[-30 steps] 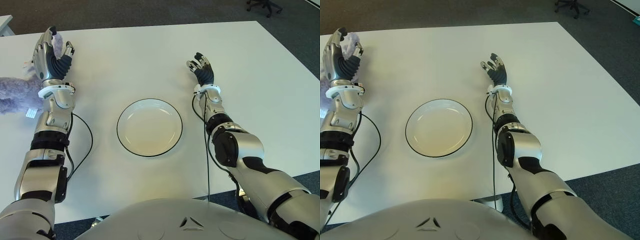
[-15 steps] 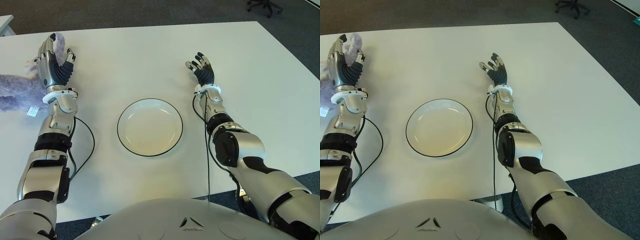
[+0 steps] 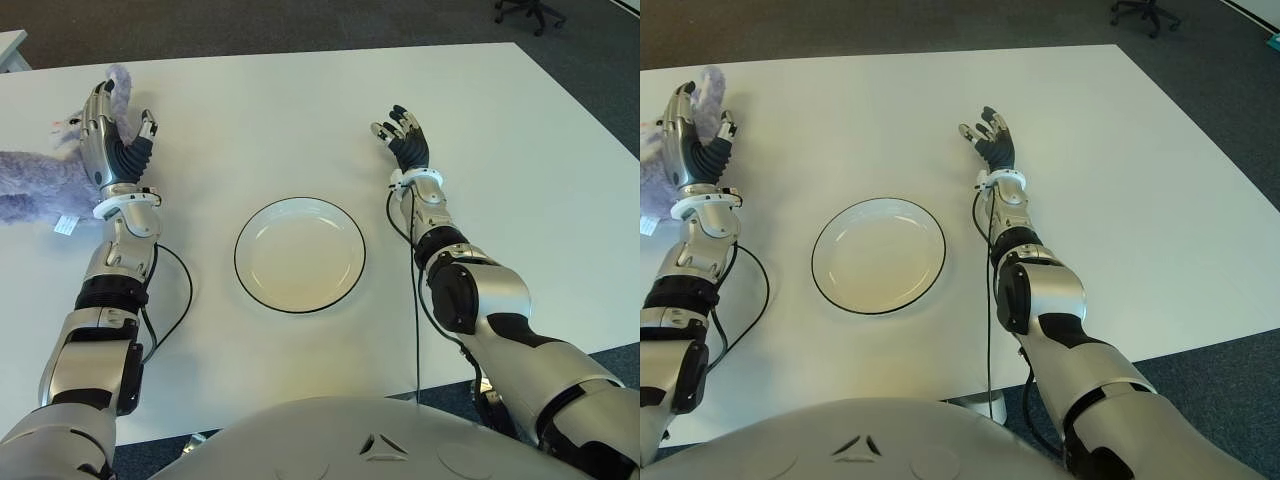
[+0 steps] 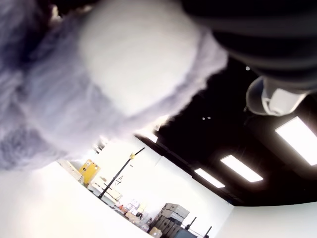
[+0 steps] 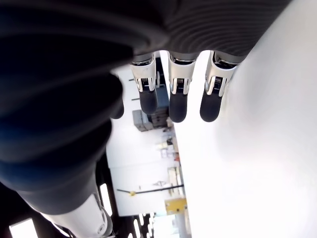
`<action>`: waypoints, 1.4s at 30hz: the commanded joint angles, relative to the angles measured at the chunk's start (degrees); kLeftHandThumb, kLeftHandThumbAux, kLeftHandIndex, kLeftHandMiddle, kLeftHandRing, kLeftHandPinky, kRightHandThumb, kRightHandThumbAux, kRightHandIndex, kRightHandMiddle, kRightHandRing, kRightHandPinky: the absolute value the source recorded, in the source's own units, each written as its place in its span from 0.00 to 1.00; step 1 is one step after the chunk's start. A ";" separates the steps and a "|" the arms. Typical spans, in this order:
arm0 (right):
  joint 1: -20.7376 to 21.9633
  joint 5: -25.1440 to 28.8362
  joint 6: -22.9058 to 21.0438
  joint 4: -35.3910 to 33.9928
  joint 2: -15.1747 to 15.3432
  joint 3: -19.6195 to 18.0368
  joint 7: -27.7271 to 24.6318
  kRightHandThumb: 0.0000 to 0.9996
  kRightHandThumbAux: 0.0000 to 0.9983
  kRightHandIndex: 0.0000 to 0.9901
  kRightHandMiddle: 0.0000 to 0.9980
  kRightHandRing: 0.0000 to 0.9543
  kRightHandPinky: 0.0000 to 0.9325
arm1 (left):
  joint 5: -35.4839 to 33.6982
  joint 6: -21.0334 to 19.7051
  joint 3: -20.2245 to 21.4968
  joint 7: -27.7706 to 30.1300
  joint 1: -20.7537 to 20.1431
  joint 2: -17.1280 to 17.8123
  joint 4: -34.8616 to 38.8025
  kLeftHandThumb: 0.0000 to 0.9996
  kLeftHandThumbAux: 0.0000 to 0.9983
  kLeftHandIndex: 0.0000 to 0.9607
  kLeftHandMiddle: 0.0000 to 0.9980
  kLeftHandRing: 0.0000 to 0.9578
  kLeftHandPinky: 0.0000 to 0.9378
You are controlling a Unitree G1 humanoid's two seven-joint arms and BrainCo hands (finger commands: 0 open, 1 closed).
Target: Put the doll into the plate.
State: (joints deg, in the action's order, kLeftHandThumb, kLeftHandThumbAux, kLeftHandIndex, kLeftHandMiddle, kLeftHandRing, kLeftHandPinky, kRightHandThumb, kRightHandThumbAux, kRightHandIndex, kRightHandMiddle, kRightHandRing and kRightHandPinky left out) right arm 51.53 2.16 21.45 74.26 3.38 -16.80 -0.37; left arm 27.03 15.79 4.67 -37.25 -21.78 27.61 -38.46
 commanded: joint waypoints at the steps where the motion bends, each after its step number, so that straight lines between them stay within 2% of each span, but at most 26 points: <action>1: -3.60 -0.11 -3.33 2.62 -0.15 -0.14 0.92 0.34 0.83 0.12 0.11 0.12 0.15 | 0.01 -0.83 -0.73 -0.97 1.23 -0.82 -1.60 0.47 0.29 0.06 0.07 0.06 0.06; 12: -3.65 0.13 -3.30 2.65 -0.01 -0.31 0.27 0.32 0.84 0.11 0.10 0.11 0.14 | 0.29 -1.97 -1.57 -2.17 1.85 -1.45 -1.27 0.42 0.24 0.00 0.03 0.03 0.02; 20: -3.72 0.33 -2.95 2.64 0.03 -0.51 0.17 0.32 0.84 0.11 0.10 0.11 0.16 | 1.01 -2.82 -2.66 -2.89 2.48 -1.79 -0.46 0.36 0.19 0.00 0.02 0.01 0.01; 27: -3.69 0.57 -2.67 2.60 -0.14 -0.77 0.29 0.33 0.83 0.12 0.10 0.12 0.18 | 0.95 -3.04 -3.08 -3.15 2.75 -2.33 -0.30 0.34 0.17 0.00 0.04 0.03 0.02; 42: -3.84 1.20 -2.07 2.47 -0.33 -1.73 -0.10 0.42 0.82 0.14 0.13 0.14 0.19 | 1.22 -6.25 -2.99 -7.23 3.24 -4.05 1.17 0.42 0.25 0.00 0.07 0.05 0.01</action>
State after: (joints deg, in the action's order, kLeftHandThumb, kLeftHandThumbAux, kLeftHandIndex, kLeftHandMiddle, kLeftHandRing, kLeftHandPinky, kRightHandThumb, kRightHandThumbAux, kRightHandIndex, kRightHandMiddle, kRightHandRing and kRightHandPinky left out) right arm 51.49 2.61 21.53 74.39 3.57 -17.86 -0.55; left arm 28.06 11.11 1.75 -43.23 -20.64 25.21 -37.12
